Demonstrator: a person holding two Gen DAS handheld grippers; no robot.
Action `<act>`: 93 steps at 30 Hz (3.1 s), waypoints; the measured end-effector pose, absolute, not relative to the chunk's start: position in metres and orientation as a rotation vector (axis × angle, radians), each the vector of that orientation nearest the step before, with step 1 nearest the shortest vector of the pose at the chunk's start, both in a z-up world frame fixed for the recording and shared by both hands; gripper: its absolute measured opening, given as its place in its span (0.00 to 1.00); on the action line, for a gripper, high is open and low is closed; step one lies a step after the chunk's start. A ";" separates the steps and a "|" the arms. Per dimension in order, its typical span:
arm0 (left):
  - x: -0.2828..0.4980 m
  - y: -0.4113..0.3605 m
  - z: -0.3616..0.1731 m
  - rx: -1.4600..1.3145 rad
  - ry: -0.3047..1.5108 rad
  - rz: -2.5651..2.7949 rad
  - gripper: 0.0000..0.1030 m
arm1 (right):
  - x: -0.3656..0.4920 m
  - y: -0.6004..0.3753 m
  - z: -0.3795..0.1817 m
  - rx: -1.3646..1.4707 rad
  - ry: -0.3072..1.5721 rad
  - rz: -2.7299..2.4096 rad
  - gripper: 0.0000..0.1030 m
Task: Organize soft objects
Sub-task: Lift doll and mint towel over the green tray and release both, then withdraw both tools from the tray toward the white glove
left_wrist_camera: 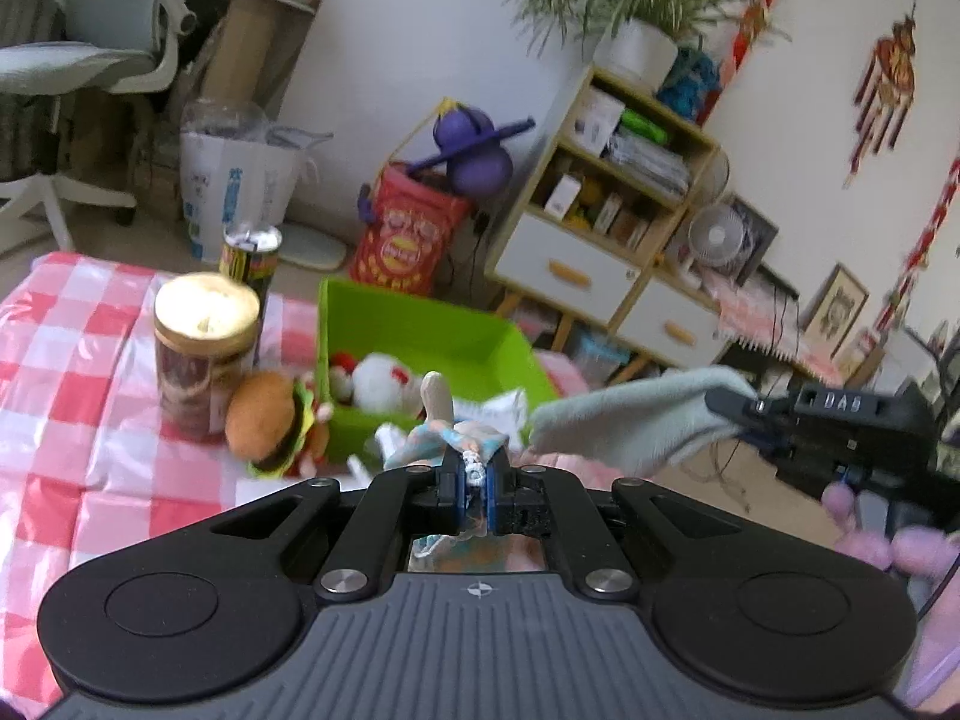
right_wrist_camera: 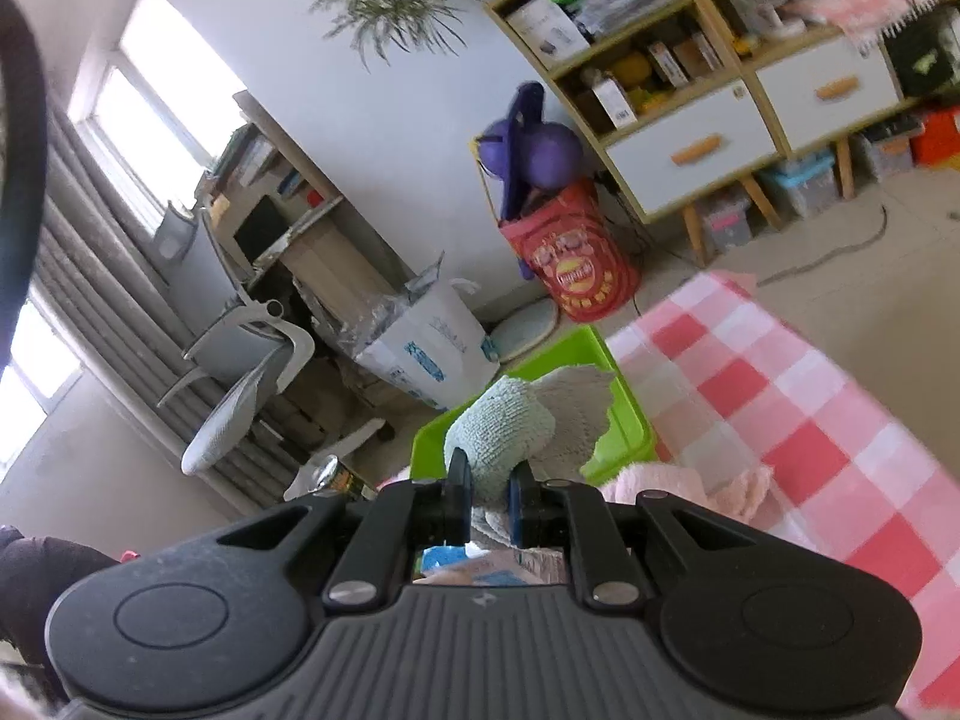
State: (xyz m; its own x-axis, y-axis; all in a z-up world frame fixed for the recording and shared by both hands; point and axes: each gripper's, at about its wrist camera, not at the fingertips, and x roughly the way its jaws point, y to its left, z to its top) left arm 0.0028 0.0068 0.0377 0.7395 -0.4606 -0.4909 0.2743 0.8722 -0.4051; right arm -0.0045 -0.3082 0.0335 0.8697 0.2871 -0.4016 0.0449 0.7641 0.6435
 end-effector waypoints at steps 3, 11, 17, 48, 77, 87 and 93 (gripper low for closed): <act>0.005 0.005 0.048 -0.334 0.586 -0.413 0.01 | -0.004 -0.306 0.043 0.671 0.484 0.138 0.00; 0.028 0.003 0.075 -0.379 0.532 -0.437 0.00 | 0.015 -0.300 0.055 0.655 0.467 0.118 0.00; 0.060 -0.006 0.088 -0.322 0.518 -0.443 0.00 | 0.041 -0.305 0.063 0.683 0.431 0.112 0.00; 0.262 -0.084 -0.052 -0.157 0.925 -0.458 0.01 | 0.172 -0.283 -0.052 0.615 0.662 0.112 0.00; 0.163 -0.050 0.022 -0.095 0.813 -0.414 0.76 | 0.108 -0.283 0.026 0.300 0.663 0.069 0.33; 0.103 -0.023 0.035 -0.081 0.791 -0.344 0.90 | 0.060 -0.283 0.046 0.284 0.659 0.074 0.46; 0.073 -0.011 0.031 -0.065 0.788 -0.295 0.95 | 0.031 -0.278 0.050 0.259 0.637 0.089 0.58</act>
State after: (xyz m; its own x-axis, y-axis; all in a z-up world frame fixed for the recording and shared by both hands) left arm 0.0731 -0.0114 0.0308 0.6669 -0.2852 -0.6885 0.2370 0.9571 -0.1669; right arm 0.0313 -0.2783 0.0495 0.8011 0.1611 -0.5765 -0.0028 0.9641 0.2655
